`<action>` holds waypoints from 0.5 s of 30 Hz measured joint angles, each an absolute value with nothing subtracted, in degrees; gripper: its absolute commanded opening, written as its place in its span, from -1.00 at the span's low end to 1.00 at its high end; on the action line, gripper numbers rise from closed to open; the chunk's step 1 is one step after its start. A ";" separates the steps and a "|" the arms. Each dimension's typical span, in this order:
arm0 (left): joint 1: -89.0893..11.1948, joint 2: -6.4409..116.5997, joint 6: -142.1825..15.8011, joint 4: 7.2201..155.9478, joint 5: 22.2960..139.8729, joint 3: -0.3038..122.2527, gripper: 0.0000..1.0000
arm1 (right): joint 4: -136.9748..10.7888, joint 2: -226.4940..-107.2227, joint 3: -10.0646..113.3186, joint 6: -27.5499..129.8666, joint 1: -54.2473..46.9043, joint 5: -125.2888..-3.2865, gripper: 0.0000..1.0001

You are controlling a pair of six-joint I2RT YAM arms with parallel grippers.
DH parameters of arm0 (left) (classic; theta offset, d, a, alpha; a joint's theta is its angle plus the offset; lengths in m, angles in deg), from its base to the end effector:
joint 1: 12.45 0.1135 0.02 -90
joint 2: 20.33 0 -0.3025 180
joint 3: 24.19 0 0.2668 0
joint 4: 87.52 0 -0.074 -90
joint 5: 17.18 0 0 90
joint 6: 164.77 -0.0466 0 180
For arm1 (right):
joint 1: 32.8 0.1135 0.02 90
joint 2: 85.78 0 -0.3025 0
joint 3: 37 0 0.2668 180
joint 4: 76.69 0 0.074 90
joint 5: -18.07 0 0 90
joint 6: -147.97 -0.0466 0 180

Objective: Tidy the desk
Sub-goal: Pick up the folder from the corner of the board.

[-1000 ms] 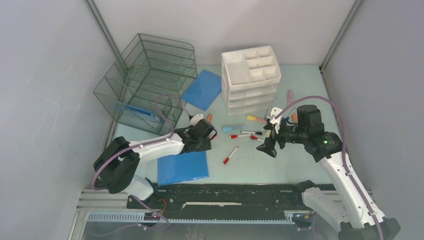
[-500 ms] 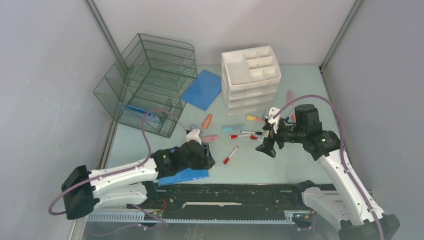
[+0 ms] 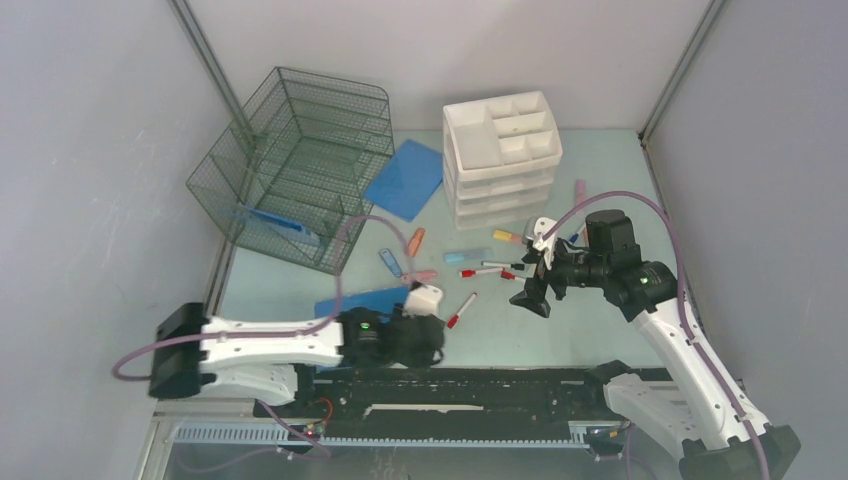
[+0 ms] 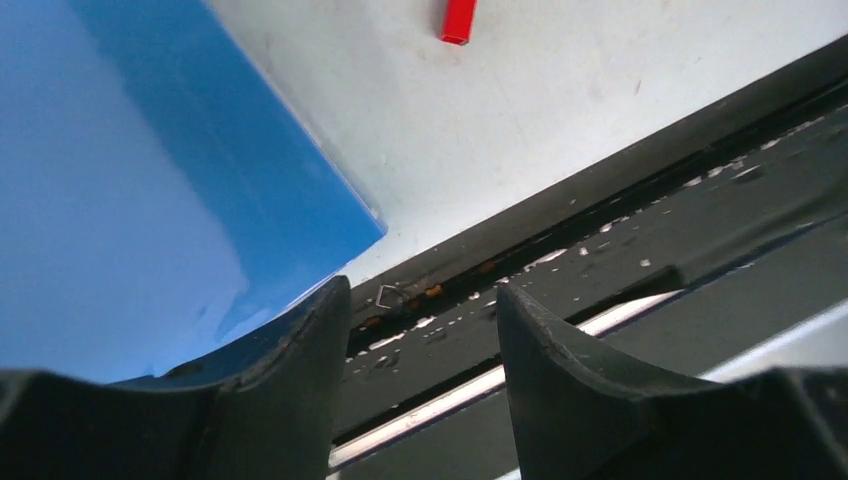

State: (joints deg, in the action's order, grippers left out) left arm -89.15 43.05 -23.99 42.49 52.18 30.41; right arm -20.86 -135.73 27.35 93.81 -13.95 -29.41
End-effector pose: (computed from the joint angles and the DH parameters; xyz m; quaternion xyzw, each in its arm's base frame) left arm 0.0641 -0.1997 0.2426 0.1655 0.9342 -0.1612 0.2719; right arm 0.1460 0.0831 0.3397 -0.5227 0.6861 0.2703 0.4279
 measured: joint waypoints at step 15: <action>-102.79 78.46 -36.01 25.11 26.17 46.69 0.17 | -20.84 -134.90 27.35 94.46 -14.84 -29.36 0.99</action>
State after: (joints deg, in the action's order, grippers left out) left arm -102.79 78.46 -36.01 25.11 26.17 46.69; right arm -20.84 -134.90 27.35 94.46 -14.84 -29.36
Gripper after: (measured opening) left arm 0.597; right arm 0.994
